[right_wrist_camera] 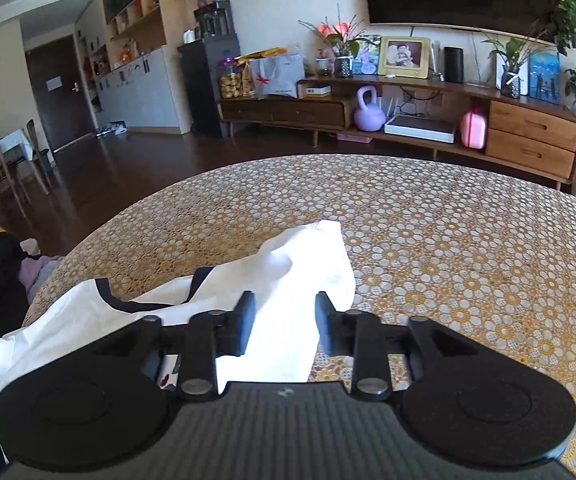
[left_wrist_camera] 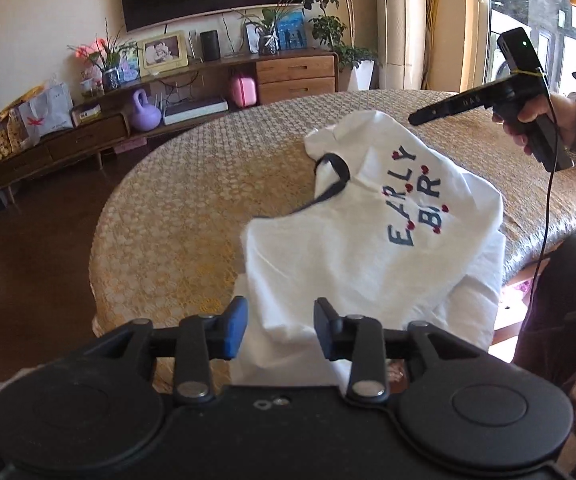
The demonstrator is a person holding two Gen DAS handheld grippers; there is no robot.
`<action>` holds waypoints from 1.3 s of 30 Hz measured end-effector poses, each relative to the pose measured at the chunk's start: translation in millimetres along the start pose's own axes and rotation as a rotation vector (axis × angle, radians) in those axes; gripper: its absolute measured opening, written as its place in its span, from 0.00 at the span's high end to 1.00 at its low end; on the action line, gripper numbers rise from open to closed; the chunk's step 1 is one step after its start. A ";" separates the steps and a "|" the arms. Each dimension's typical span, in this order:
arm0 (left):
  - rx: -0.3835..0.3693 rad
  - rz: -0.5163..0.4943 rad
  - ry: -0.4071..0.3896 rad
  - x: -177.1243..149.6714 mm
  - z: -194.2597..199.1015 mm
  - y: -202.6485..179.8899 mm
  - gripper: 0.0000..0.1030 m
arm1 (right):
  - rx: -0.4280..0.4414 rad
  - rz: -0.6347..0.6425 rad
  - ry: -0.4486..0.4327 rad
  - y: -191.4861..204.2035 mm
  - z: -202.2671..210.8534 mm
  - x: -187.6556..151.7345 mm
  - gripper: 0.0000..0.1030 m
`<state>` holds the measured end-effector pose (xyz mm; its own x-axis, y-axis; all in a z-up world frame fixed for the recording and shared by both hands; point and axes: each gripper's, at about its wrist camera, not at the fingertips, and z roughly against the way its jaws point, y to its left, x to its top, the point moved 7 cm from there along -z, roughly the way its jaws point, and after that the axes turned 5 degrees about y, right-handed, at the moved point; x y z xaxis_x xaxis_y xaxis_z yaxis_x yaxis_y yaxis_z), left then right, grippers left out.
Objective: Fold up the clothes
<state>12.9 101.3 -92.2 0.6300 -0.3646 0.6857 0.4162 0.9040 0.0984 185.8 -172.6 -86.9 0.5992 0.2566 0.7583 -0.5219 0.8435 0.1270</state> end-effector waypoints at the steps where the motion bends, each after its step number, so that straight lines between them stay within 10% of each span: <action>1: -0.011 0.000 -0.007 8.9 -4.2 5.9 0.00 | 0.002 0.009 -0.001 3.5 -3.1 2.1 0.37; 13: -0.159 -0.045 0.108 51.8 -132.2 24.1 0.00 | 0.004 0.046 0.038 13.2 -26.7 8.7 0.37; 21: -0.364 0.060 0.196 45.7 -151.7 36.3 0.00 | 0.010 0.046 0.063 10.6 -39.5 9.0 0.37; 32: -0.275 -0.032 0.045 60.5 -111.7 9.8 0.00 | -0.005 0.110 0.012 17.3 -32.4 18.4 0.37; 39: -0.388 -0.098 -0.080 65.9 -60.2 -45.2 0.00 | -0.043 0.103 0.076 8.4 -51.2 31.2 0.37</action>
<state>75.0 23.0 -94.8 0.5285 -0.4122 0.7422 0.6978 0.7089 -0.1032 231.3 -133.4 -94.9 0.5886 0.3766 0.7154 -0.5575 0.8299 0.0218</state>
